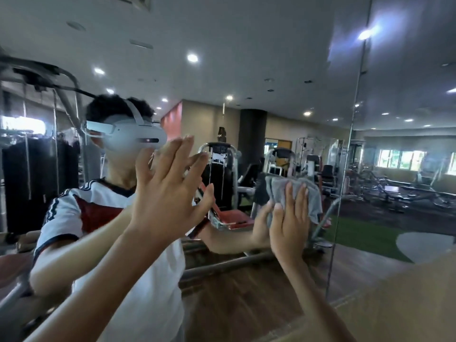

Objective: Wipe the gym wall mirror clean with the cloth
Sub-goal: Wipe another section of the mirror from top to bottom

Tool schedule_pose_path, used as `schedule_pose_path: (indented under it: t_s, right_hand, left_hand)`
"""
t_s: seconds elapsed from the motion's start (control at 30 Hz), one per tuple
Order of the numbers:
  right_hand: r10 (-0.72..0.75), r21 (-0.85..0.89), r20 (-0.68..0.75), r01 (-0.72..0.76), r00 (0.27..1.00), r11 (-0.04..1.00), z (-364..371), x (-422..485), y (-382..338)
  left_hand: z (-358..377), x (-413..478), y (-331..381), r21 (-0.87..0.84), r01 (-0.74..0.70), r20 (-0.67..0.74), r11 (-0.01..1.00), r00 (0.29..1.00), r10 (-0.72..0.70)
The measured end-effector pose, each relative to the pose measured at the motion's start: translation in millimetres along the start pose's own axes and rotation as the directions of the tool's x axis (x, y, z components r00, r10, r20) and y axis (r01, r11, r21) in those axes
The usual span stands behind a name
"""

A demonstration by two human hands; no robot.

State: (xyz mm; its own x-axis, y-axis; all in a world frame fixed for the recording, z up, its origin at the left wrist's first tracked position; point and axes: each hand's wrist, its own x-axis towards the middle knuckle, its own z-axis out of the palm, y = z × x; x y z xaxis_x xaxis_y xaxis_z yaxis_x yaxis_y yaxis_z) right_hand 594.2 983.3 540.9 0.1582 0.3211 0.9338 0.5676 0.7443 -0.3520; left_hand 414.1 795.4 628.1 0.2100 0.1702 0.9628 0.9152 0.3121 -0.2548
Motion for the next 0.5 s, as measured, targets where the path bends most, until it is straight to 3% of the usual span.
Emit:
schedule_pose_path:
  t_s: [0.03,0.1,0.27,0.4,0.43,0.5]
  right_hand:
    - [0.092,0.035,-0.028,-0.091,0.995,0.995,-2,22,-13]
    - [0.106,0.043,-0.006,-0.106,0.994,0.993,-4,64,-37]
    - [-0.188,-0.049,-0.058,0.185,0.980,0.981,11,80,-78]
    - [-0.494,-0.100,0.025,0.494,0.869,0.864,11,35,-49]
    - [-0.495,-0.099,0.034,0.496,0.868,0.863,10,32,-36]
    - [-0.353,-0.063,-0.012,0.351,0.936,0.934,9,41,-23]
  left_hand:
    - [0,6,-1,0.013,-0.011,0.003,1.000,1.000,0.011]
    - [2,19,-5,0.022,-0.023,-0.004,0.999,1.000,0.023]
    - [7,51,-19,0.038,-0.050,-0.104,0.998,0.993,0.054]
    - [4,60,-40,0.088,-0.049,-0.004,0.995,0.999,0.049]
    - [4,59,-42,0.106,-0.057,0.030,0.993,0.998,0.054]
    - [5,57,-41,0.152,-0.069,0.064,0.986,0.996,0.060]
